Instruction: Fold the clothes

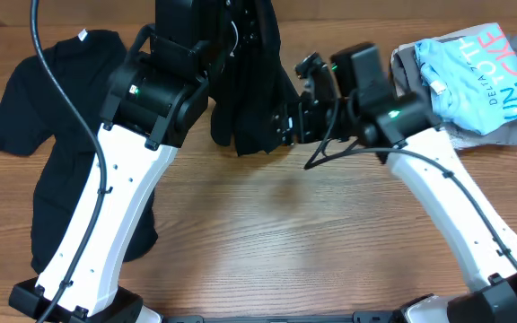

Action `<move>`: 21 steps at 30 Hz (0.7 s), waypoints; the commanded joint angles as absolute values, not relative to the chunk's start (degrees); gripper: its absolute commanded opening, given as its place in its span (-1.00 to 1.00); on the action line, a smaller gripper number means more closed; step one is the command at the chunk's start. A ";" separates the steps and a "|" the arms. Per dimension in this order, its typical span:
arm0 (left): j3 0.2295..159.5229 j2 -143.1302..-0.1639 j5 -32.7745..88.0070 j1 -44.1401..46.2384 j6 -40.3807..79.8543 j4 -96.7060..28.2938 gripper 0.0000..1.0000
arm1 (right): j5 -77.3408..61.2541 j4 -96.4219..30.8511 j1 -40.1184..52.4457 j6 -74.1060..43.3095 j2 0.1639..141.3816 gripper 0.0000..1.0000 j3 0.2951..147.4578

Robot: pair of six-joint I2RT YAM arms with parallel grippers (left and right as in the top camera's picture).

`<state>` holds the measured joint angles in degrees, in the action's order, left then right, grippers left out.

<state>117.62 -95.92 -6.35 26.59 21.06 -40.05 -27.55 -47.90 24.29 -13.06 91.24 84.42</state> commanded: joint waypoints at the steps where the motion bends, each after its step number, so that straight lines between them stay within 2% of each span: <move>1: 119.11 -94.00 -3.29 26.39 21.87 -40.32 -0.92 | -22.22 -41.17 25.39 -15.75 90.13 0.68 78.89; 10: 119.11 -93.30 -0.21 26.39 21.87 -44.51 -0.92 | -19.62 -24.47 25.39 -17.34 90.74 0.60 70.19; 12: 119.11 -93.30 0.10 26.39 21.87 -45.30 -0.92 | -19.59 -22.28 25.39 -18.09 91.39 0.51 69.19; 14: 119.11 -93.30 0.05 26.39 21.85 -46.26 -0.92 | -21.58 -20.58 25.54 -18.79 92.53 0.32 68.64; 21: 119.11 -93.30 0.05 26.39 21.82 -46.98 -0.92 | -23.59 -17.23 28.49 -20.05 95.53 -0.08 68.64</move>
<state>117.62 -95.46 -0.78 26.59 21.06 -47.44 -22.59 -18.76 26.55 -19.40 94.28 69.01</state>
